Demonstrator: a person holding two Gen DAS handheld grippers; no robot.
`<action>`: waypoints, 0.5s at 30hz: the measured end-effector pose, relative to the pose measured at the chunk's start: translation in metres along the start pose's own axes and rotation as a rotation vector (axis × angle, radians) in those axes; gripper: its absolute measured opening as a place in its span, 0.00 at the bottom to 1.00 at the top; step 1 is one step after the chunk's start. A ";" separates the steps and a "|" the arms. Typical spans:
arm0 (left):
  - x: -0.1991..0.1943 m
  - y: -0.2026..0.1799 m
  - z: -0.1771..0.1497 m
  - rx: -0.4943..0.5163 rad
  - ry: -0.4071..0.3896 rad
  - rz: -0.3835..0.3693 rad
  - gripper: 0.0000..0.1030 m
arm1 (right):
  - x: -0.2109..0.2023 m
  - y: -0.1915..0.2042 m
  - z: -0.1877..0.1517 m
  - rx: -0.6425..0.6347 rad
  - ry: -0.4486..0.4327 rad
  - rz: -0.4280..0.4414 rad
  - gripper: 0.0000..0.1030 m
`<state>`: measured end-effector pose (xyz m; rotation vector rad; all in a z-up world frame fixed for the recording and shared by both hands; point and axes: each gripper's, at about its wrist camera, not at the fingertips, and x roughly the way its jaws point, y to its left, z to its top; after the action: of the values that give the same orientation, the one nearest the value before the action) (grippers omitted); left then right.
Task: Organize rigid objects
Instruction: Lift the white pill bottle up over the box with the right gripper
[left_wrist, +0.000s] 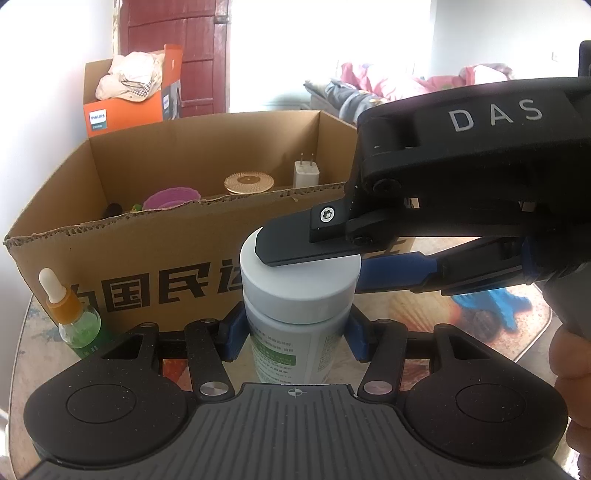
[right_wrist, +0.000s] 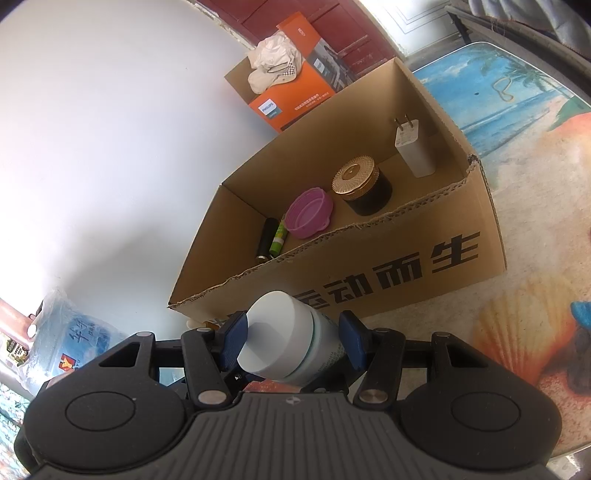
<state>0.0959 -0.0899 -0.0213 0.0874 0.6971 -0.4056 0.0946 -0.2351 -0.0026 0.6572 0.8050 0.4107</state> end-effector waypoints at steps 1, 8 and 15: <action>0.000 0.000 0.000 0.002 -0.001 0.001 0.52 | 0.000 0.000 0.000 -0.001 0.000 0.000 0.56; -0.006 0.000 -0.001 0.006 -0.014 0.003 0.52 | -0.004 0.003 0.001 -0.010 -0.005 0.004 0.56; -0.034 -0.001 0.003 0.002 -0.084 0.021 0.52 | -0.019 0.024 0.001 -0.064 -0.037 0.039 0.56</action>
<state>0.0739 -0.0798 0.0026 0.0797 0.6128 -0.3874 0.0808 -0.2293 0.0240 0.6199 0.7423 0.4569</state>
